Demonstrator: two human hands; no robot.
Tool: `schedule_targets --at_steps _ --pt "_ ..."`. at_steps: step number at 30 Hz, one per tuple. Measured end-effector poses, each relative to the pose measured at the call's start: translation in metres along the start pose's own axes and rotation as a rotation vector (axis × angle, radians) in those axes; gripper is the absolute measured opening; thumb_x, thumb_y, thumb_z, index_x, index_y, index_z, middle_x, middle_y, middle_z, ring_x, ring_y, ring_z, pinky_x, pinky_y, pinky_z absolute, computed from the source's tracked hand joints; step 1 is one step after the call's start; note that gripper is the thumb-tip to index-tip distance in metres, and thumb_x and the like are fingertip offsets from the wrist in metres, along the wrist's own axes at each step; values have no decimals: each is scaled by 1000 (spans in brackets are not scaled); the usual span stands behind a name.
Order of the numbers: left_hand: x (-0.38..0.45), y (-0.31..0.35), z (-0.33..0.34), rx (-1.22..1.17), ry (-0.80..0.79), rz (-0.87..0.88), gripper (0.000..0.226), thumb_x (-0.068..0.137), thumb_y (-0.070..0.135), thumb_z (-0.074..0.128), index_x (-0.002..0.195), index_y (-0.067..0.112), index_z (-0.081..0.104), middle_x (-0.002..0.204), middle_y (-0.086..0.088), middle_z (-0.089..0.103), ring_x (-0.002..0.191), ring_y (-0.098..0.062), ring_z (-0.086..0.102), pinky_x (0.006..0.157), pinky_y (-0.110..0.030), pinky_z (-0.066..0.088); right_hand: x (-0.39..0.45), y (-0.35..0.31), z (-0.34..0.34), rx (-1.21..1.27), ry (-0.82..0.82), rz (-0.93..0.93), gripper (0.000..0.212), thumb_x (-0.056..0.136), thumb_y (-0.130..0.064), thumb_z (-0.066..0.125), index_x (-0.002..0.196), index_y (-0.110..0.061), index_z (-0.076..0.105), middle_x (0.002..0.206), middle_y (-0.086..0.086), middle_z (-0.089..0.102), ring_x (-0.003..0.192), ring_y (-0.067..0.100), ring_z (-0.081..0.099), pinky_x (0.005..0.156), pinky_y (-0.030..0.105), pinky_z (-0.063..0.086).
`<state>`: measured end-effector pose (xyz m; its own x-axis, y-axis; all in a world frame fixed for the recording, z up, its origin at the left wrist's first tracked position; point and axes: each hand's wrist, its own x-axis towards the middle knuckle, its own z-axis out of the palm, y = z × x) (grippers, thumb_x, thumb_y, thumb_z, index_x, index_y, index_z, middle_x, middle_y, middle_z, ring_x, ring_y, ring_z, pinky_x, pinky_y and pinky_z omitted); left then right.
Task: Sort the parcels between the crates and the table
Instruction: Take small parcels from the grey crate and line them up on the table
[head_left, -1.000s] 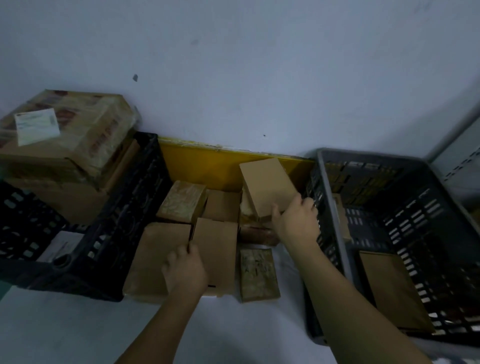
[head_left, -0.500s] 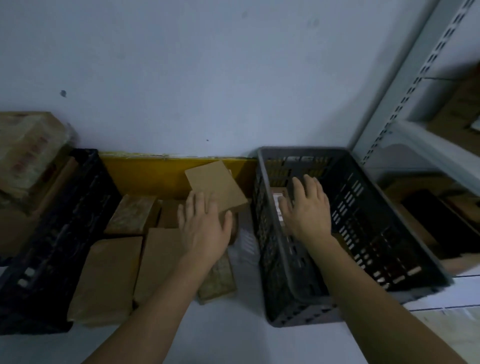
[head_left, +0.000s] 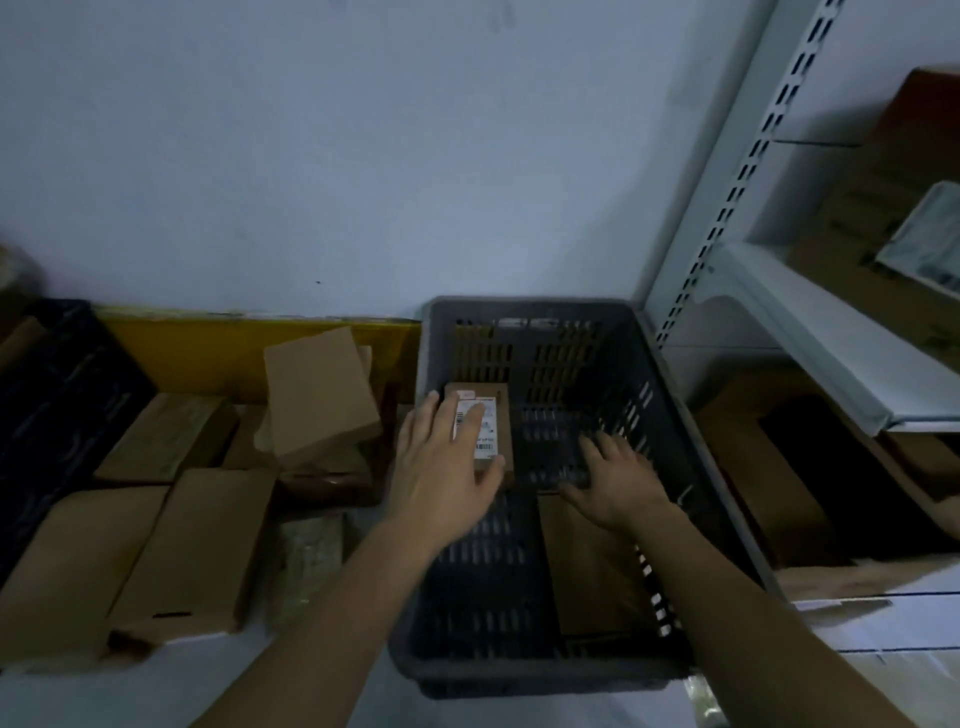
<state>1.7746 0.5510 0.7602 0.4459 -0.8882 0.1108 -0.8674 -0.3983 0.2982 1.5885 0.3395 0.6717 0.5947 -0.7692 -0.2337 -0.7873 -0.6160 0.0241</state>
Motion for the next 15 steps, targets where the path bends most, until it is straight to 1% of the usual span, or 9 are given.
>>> schedule_targets --at_steps 4,6,9,10,11,12,13,14,15 --pt "-2 2 15 62 -8 -23 73 104 62 40 167 28 26 177 -4 17 165 -28 3 133 -52 9 28 10 27 -10 -216 -20 112 88 -83 52 173 -27 4 181 4 5 166 34 7 133 54 18" --pt "-3 1 18 87 -19 -36 74 103 63 40 167 27 27 177 -5 19 165 -29 5 133 -52 11 40 9 40 -36 -330 -60 117 88 -79 62 173 -27 1 181 5 2 166 36 6 132 56 19" --pt "-3 2 18 82 -23 -66 75 102 63 38 167 28 26 177 -5 17 165 -27 2 134 -51 8 54 10 55 -78 -442 -140 126 87 -70 76 173 -28 -6 181 7 -2 165 40 4 133 57 17" --pt "-3 3 17 80 -22 -74 75 102 63 38 167 28 25 177 -5 16 165 -27 1 134 -49 7 58 13 62 -87 -467 -144 127 87 -71 75 172 -29 -10 181 8 -6 166 40 0 133 55 14" --pt "-3 3 17 82 -23 -80 74 103 63 38 167 29 24 177 -5 15 165 -26 0 134 -48 5 60 14 66 -68 -496 -144 123 90 -78 65 172 -29 -12 181 9 -10 167 39 -3 133 54 10" --pt "-3 3 17 88 -27 -83 74 103 63 37 168 29 23 177 -4 15 165 -26 -1 134 -48 4 61 15 72 -29 -517 -126 120 89 -92 46 172 -28 -13 181 10 -13 167 38 -5 135 51 6" --pt "-4 4 17 95 -30 -83 74 103 63 37 168 29 23 177 -4 15 165 -26 0 134 -48 5 61 15 74 9 -522 -115 119 86 -98 28 173 -26 -11 181 11 -13 167 36 -4 135 50 4" --pt "-4 4 16 101 -29 -84 75 103 63 35 168 29 23 177 -4 16 165 -26 0 134 -49 6 62 14 77 18 -512 -107 118 88 -96 32 174 -25 -7 181 12 -10 167 35 0 136 50 5" --pt "-4 4 17 106 -27 -87 75 103 64 34 168 28 23 177 -4 16 165 -26 1 134 -49 6 65 14 82 2 -508 -106 122 85 -90 50 174 -25 -3 181 11 -6 167 36 3 136 51 8"
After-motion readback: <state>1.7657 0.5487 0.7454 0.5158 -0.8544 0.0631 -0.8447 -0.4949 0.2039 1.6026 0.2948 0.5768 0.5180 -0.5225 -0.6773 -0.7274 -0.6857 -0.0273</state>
